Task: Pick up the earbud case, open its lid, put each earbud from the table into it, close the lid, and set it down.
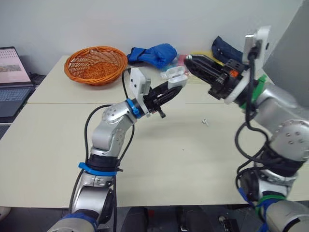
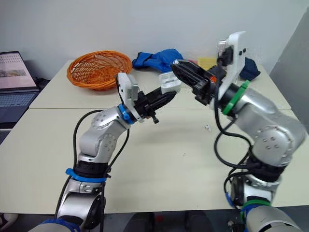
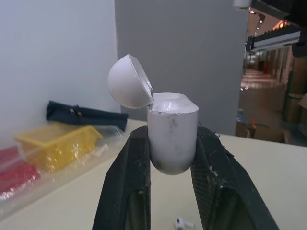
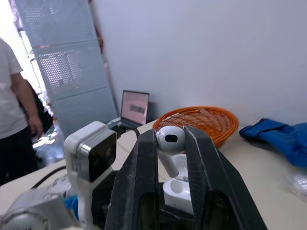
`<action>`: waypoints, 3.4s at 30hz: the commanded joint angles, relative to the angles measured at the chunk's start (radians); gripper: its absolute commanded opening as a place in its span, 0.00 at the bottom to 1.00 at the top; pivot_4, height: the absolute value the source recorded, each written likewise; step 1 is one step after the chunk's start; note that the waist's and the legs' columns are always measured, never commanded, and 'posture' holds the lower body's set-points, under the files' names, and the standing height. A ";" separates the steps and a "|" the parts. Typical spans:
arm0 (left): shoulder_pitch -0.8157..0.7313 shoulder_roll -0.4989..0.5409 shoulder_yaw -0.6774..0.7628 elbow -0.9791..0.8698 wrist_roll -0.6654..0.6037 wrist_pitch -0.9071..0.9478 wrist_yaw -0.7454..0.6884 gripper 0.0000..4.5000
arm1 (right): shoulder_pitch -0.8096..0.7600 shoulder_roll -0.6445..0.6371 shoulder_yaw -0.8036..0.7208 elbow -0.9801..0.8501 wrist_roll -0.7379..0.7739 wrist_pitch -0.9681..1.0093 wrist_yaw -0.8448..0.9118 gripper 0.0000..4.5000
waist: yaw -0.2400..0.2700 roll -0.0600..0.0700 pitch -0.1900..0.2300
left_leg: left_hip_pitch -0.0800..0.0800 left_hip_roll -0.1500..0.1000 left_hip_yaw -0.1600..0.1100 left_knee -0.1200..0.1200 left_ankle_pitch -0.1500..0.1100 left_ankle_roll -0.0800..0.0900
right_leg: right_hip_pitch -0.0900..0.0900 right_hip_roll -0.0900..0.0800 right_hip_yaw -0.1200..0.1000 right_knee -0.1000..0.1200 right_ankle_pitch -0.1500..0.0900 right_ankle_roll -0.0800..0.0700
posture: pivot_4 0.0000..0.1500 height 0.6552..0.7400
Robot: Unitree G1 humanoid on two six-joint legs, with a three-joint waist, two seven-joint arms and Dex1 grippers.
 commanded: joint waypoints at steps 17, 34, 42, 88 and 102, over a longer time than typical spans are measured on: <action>-0.023 -0.082 -0.022 0.025 0.105 -0.164 0.112 0.17 | 0.091 0.076 0.142 0.003 -0.112 -0.206 -0.163 0.09 | -0.004 0.000 0.000 | 0.002 0.001 -0.001 0.000 0.000 0.000 | 0.001 0.002 -0.001 0.001 0.000 0.000 | 1.00 1.00; -0.032 -0.088 -0.014 0.019 0.104 -0.172 0.120 0.17 | 0.106 0.100 0.169 0.028 -0.101 -0.225 -0.186 0.09 | -0.004 0.000 0.000 | 0.002 0.001 -0.001 -0.001 0.000 0.000 | 0.001 0.002 -0.001 -0.001 0.000 0.000 | 1.00 1.00; -0.032 -0.105 -0.018 0.017 0.123 -0.194 0.164 0.17 | 0.115 0.129 0.177 0.044 -0.117 -0.243 -0.214 0.09 | -0.004 0.000 0.000 | 0.001 0.001 -0.001 -0.001 0.000 0.000 | 0.001 0.002 -0.001 -0.001 0.000 0.000 | 1.00 1.00; -0.022 -0.125 -0.033 -0.017 0.122 -0.164 0.243 0.17 | 0.137 0.031 0.145 -0.031 -0.094 -0.300 -0.110 0.99 | -0.004 0.000 0.000 | 0.000 0.001 -0.001 -0.004 0.000 0.000 | 0.001 0.001 -0.002 -0.008 0.000 0.001 | 1.00 1.00; 0.065 0.125 0.030 -0.029 -0.012 -0.069 -0.046 0.17 | 0.154 -0.650 0.257 0.332 -0.063 -0.129 0.332 0.99 | -0.005 0.000 0.000 | 0.000 0.001 0.001 -0.010 0.000 0.001 | 0.003 0.000 -0.001 -0.017 0.001 0.002 | 1.00 1.00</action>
